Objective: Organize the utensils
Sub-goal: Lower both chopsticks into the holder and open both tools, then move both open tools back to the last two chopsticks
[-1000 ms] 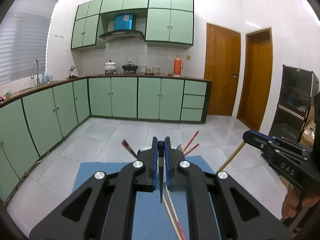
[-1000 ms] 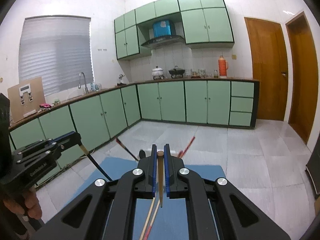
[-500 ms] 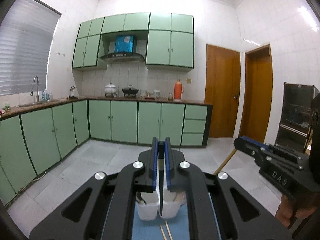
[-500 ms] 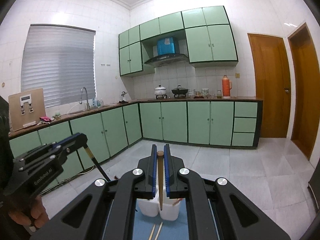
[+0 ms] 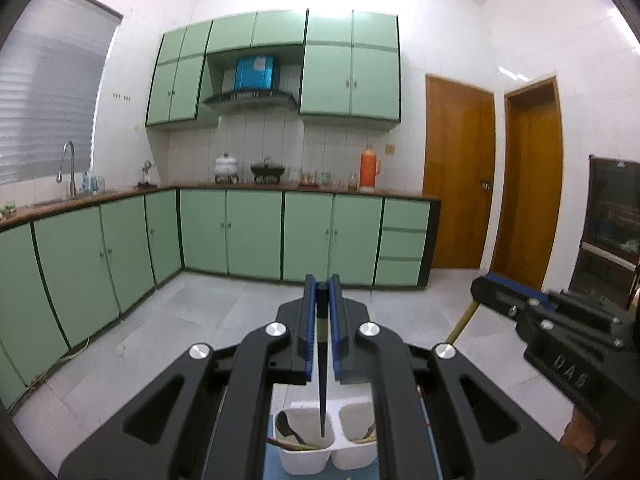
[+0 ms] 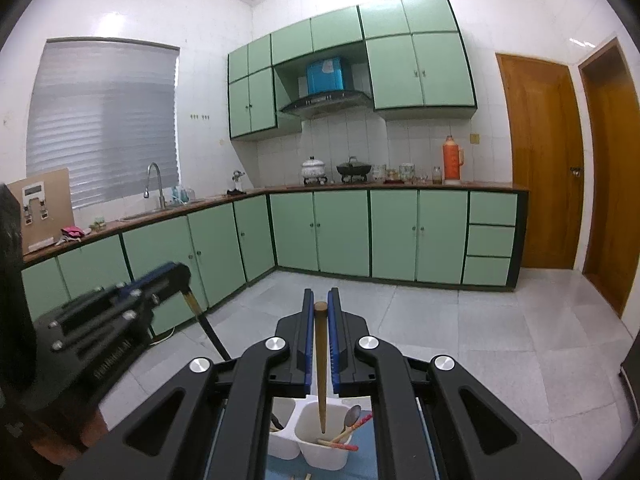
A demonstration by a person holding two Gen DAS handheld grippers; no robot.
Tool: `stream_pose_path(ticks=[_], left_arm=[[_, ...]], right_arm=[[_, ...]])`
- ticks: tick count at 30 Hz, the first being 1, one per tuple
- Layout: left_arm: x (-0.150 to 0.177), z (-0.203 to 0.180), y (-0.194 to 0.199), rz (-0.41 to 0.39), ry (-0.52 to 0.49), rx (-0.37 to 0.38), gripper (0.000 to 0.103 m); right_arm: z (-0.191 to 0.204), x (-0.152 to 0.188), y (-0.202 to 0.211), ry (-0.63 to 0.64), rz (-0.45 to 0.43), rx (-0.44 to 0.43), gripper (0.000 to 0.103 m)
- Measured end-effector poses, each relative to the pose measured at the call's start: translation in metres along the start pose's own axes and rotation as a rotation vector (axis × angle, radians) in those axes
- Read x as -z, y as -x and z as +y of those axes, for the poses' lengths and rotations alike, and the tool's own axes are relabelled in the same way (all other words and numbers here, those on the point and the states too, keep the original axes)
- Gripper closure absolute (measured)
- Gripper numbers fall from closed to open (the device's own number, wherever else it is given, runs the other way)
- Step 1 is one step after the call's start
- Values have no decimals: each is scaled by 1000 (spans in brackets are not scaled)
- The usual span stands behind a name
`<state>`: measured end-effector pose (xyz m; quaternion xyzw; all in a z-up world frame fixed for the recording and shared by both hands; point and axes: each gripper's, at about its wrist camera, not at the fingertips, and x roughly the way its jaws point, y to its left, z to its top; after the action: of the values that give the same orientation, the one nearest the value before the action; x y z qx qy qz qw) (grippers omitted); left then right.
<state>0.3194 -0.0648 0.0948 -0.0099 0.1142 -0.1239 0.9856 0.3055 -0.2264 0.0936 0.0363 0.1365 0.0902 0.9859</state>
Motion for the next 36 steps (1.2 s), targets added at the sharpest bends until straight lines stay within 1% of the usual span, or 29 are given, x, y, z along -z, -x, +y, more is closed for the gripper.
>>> stream_pose_path(ticks=[7, 12, 17, 18, 20, 21, 22, 23, 24, 25, 26, 27, 28, 29, 31, 34, 36], left_arm=[[31, 14, -32, 92, 3, -4, 97], [47, 22, -43, 140, -5, -3, 97], [63, 27, -49, 204, -13, -2, 96], [65, 28, -48, 207, -16, -6, 92], [66, 30, -41, 198, -16, -11, 78], [65, 31, -37, 188, -15, -12, 65], [64, 32, -30, 173, -15, -17, 59], [61, 33, -23, 157, -15, -22, 58], [59, 34, -19, 149, -13, -25, 55], [56, 36, -11, 136, -6, -30, 48], [55, 36, -5, 125, -1, -36, 44], [52, 39, 6, 105, 7, -46, 38], [51, 41, 17, 81, 14, -54, 32], [50, 42, 28, 64, 18, -64, 29], [51, 41, 46, 35, 28, -73, 19], [58, 42, 75, 18, 29, -85, 14], [65, 41, 89, 23, 28, -89, 13]], right_arm=[[-2, 30, -30, -3, 75, -3, 97], [0, 50, -36, -2, 113, -4, 96], [0, 63, -41, -13, 160, -27, 95], [0, 64, -39, -17, 161, -24, 93], [-4, 66, -33, -36, 149, -5, 66], [-6, 65, -27, -45, 129, 11, 64], [-8, 65, -21, -43, 114, 23, 64], [-9, 64, -14, -38, 100, 37, 63], [-10, 64, -8, -36, 85, 52, 63], [-12, 64, 0, -38, 70, 71, 59], [-14, 64, 9, -43, 56, 81, 56], [-15, 64, 16, -49, 44, 86, 54], [-17, 66, 26, -58, 27, 97, 49], [-18, 67, 33, -64, 15, 105, 44], [-18, 73, 52, -74, -9, 122, 38], [-18, 86, 74, -83, -18, 143, 29], [-16, 98, 86, -94, -15, 149, 26]])
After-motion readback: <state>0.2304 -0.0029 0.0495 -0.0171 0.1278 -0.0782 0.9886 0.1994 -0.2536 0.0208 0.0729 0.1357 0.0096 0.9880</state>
